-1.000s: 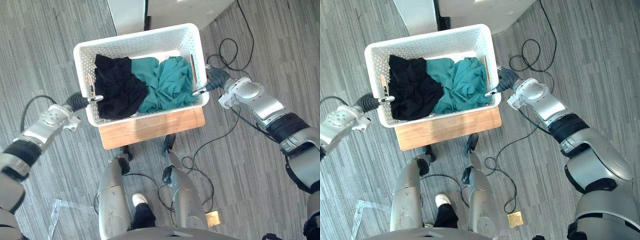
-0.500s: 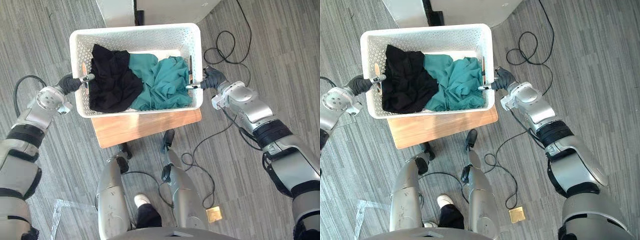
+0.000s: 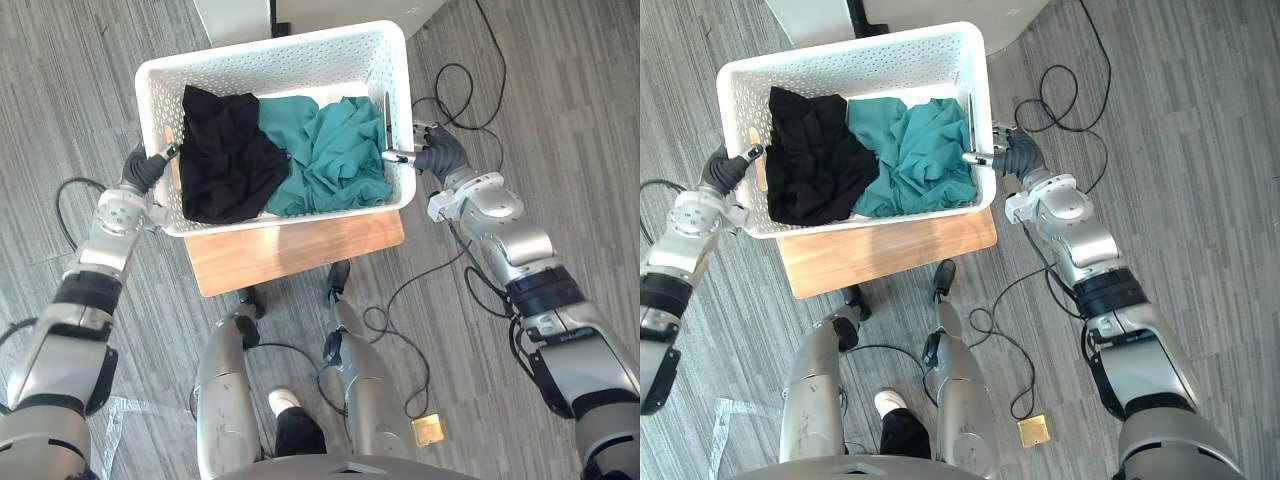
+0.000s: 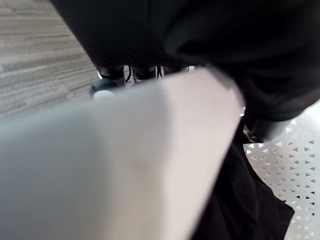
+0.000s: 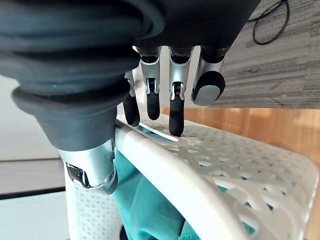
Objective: Pick up the laundry basket with both hands and put the clothes into the washing machine.
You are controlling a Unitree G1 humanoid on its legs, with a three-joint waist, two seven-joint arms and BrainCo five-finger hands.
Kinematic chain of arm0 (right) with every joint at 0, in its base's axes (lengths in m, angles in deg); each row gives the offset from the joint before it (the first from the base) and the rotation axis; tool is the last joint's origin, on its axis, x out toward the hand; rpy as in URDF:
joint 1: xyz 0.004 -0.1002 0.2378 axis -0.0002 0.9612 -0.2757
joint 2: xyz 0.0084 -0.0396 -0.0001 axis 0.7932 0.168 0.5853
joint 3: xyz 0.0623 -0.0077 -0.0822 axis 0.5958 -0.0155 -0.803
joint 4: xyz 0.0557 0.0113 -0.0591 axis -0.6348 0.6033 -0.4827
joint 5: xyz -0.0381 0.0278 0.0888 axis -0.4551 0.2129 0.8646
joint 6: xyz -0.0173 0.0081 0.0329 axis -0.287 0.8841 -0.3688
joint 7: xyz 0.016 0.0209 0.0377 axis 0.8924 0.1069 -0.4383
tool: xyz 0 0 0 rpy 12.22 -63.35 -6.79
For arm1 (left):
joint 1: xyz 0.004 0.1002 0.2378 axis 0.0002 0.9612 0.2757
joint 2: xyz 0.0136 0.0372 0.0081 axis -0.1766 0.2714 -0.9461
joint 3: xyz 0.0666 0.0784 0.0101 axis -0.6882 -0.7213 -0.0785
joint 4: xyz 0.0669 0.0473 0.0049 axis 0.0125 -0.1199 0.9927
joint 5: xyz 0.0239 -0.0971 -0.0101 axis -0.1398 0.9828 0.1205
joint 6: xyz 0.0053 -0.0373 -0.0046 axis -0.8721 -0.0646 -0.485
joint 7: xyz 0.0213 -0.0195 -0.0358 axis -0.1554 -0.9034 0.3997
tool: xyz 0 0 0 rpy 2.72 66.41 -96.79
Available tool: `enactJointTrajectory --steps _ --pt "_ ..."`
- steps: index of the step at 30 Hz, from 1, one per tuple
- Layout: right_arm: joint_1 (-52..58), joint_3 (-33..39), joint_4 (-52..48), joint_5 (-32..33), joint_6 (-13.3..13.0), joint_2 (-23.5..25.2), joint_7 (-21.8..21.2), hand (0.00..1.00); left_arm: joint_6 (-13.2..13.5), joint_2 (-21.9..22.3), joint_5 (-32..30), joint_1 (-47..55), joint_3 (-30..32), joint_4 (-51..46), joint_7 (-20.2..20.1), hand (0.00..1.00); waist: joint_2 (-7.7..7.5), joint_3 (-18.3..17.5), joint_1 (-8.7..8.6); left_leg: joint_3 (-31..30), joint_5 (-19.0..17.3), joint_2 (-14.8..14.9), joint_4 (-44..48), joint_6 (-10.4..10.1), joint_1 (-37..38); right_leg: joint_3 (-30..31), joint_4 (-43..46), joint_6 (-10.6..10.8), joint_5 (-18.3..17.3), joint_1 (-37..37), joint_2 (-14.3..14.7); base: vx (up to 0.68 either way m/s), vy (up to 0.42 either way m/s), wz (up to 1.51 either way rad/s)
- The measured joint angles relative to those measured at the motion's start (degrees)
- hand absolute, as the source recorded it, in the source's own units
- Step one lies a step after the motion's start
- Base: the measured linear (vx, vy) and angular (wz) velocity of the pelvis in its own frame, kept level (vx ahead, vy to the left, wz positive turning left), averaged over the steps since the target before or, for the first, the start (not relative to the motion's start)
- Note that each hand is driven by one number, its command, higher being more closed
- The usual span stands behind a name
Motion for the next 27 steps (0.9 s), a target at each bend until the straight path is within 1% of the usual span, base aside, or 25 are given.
enactJointTrajectory --steps 1,2,3,4,5,7,9,10,12,13,15,16,17,18,19,20,21,22,23,25,26,27 --pt "2.9 2.9 -3.1 1.3 -1.1 0.3 0.8 1.00 -0.2 1.5 2.2 3.2 0.0 -3.4 0.9 1.00 -0.05 0.0 -0.40 -0.4 0.0 -0.2 0.0 0.0 0.8 -0.3 -0.1 0.1 -0.1 1.0 -0.1 0.01 0.003 0.11" --pt "4.4 3.7 -5.3 2.0 -1.4 0.6 1.0 1.00 -0.2 2.2 2.7 5.0 -0.2 -5.6 1.1 1.00 -0.19 0.1 -0.63 -0.5 0.0 -0.2 0.0 0.0 1.3 -0.3 -0.1 0.2 -0.1 1.5 -0.1 0.02 0.010 0.08" --pt "7.7 6.2 -8.9 3.4 -2.5 2.2 1.9 1.00 -0.5 4.6 4.3 8.7 0.0 -8.5 1.7 1.00 -0.51 0.0 -0.78 -0.5 -0.1 -0.1 -0.1 -0.1 2.3 -0.3 -0.1 0.4 -0.4 2.6 0.0 0.02 0.006 0.05" --pt "11.7 8.9 -12.5 4.0 -4.6 3.8 2.4 1.00 -0.7 6.9 6.8 12.9 0.0 -11.8 2.0 1.00 -0.68 -0.1 -0.83 -0.6 -0.5 -0.1 -0.1 -0.5 3.4 -0.3 0.2 0.6 -1.3 3.7 0.0 0.04 -0.001 0.03" --pt "13.6 10.2 -14.0 3.9 -5.5 4.5 2.7 1.00 -0.7 8.1 8.6 15.1 0.0 -13.8 2.3 1.00 -0.81 -0.1 -0.77 -0.6 -0.6 -0.1 -0.1 -0.7 3.9 -0.3 0.6 0.5 -1.7 4.1 0.0 0.04 -0.010 0.01" --pt "20.1 13.0 -17.2 3.8 -7.6 6.2 3.1 1.00 -0.7 11.0 13.7 22.8 -0.1 -21.0 3.0 1.00 -0.88 -0.1 -0.77 -0.9 -1.3 0.2 0.0 -1.3 6.8 -0.4 3.2 0.3 -4.1 5.8 0.1 0.06 -0.018 -0.03" --pt "25.8 13.9 -17.5 3.8 -8.9 9.2 3.9 1.00 -0.6 12.0 16.8 28.0 0.0 -26.4 4.0 1.00 -0.90 -0.1 -0.80 -1.1 -2.1 0.5 0.2 -2.0 10.0 -0.3 6.1 0.3 -6.8 7.6 0.2 0.06 -0.025 -0.06" --pt "27.6 14.2 -17.5 3.8 -9.0 10.6 4.1 1.00 -0.6 11.9 17.6 29.5 0.0 -27.9 4.2 1.00 -0.92 -0.1 -0.80 -1.2 -2.5 0.5 0.1 -2.3 11.1 -0.2 7.0 0.2 -7.8 8.2 0.3 0.09 -0.042 -0.09" --pt "34.7 14.6 -16.9 3.8 -9.1 15.5 4.2 1.00 -0.5 11.9 19.8 35.2 0.8 -31.6 4.3 1.00 -0.81 -0.8 -1.39 -2.3 -4.1 0.8 0.7 -3.0 14.9 1.0 9.8 0.1 -10.8 10.7 0.9 0.11 -0.053 -0.17" --pt "35.8 14.6 -16.6 3.7 -9.1 16.4 4.2 1.00 -0.4 11.9 20.0 36.4 1.2 -32.4 4.3 1.00 -0.87 -1.1 -1.59 -2.8 -4.5 0.9 1.2 -3.0 15.5 1.3 10.5 0.1 -11.3 11.0 1.0 0.11 -0.043 -0.32" --pt "37.6 14.2 -14.6 3.0 -8.9 18.6 4.2 1.00 -0.2 12.7 21.2 39.6 2.4 -34.5 4.3 1.00 -0.86 -1.2 -1.66 -8.1 -6.0 1.0 4.8 -3.1 17.3 3.8 12.5 0.2 -12.5 12.8 2.2 0.11 -0.005 -0.73" --pt "38.8 13.9 -13.3 1.5 -8.6 19.5 3.8 1.00 0.4 14.0 21.7 41.5 3.7 -35.3 4.3 1.00 -0.51 -1.5 -1.32 -15.3 -8.2 0.2 8.1 -3.1 18.5 6.5 13.0 0.3 -12.6 14.6 3.3 0.08 0.069 -1.04" --pt "39.1 13.8 -12.8 1.5 -8.6 19.7 3.7 1.00 0.5 14.5 21.7 42.1 4.1 -35.4 4.3 1.00 -0.13 -1.8 -1.21 -18.8 -9.5 -0.3 9.1 -3.5 19.1 7.4 13.0 0.5 -12.7 15.3 3.9 0.05 0.121 -1.13" --pt "40.2 13.5 -12.7 1.4 -8.5 19.9 3.6 1.00 0.5 14.8 21.7 42.7 4.0 -35.4 4.4 1.00 0.40 -2.4 -1.27 -22.5 -11.4 -1.2 9.3 -4.5 20.7 9.1 13.1 0.7 -12.8 16.0 4.7 0.03 0.149 -0.97" --pt "41.9 13.8 -12.7 0.1 -8.6 20.4 3.2 1.00 0.6 15.1 21.6 43.6 3.7 -35.4 4.4 1.00 1.01 -4.2 -1.89 -25.2 -13.9 -2.2 7.8 -6.1 22.5 11.0 13.3 1.2 -12.8 16.0 5.1 0.03 0.158 -0.82" --pt "42.8 14.2 -12.8 -0.6 -8.6 20.9 2.6 1.00 0.6 15.2 21.6 43.7 3.4 -35.3 4.4 1.00 1.26 -5.0 -2.59 -25.4 -14.7 -2.5 6.8 -7.0 23.2 11.7 13.1 1.6 -12.6 15.9 5.1 0.04 0.204 -0.62" --pt "44.6 15.5 -12.8 -1.1 -8.5 22.7 2.1 1.00 0.6 14.7 21.0 43.5 2.9 -35.3 4.3 1.00 0.69 -6.2 -4.01 -24.9 -15.7 -4.0 4.9 -7.2 24.5 13.2 12.4 2.5 -12.0 15.9 4.3 0.02 0.194 -0.37" --pt "46.4 17.2 -12.8 -2.2 -8.5 25.0 1.7 1.00 0.6 13.9 20.4 43.3 2.1 -35.3 4.2 1.00 -0.26 -7.2 -5.08 -23.3 -15.1 -5.5 3.3 -6.3 25.4 15.0 11.1 3.2 -10.8 15.9 3.2 0.00 0.213 -0.36" --pt "47.3 17.9 -12.9 -2.6 -8.5 25.8 1.6 1.00 0.6 13.8 20.1 43.3 2.0 -35.3 4.0 1.00 -0.49 -7.7 -5.43 -22.5 -14.9 -6.1 2.9 -6.0 25.6 15.8 9.9 3.6 -9.9 16.0 2.8 -0.04 0.188 -0.50" --pt "49.4 19.3 -12.9 -3.0 -8.4 27.9 1.5 1.00 0.6 13.9 17.9 43.1 1.8 -35.3 3.8 1.00 -0.96 -8.3 -5.91 -18.5 -14.5 -7.8 2.7 -4.8 25.8 19.7 5.3 4.0 -5.6 15.9 1.8 -0.10 0.134 -0.66" --pt "49.8 19.7 -12.9 -3.0 -8.3 28.4 1.5 1.00 0.6 14.0 17.3 43.1 1.7 -35.3 3.8 1.00 -0.96 -8.3 -6.13 -17.7 -14.6 -8.2 3.2 -4.5 25.7 20.0 4.5 3.2 -4.6 15.8 1.6 -0.17 0.075 -0.74" --pt "50.7 19.9 -12.9 -3.0 -7.9 29.6 1.7 1.00 0.5 14.1 16.5 43.1 1.9 -35.3 3.8 1.00 -0.98 -8.3 -6.47 -15.9 -14.7 -8.7 3.9 -3.9 25.7 20.6 3.5 0.5 -3.2 15.4 1.5 -0.20 0.054 -0.90"
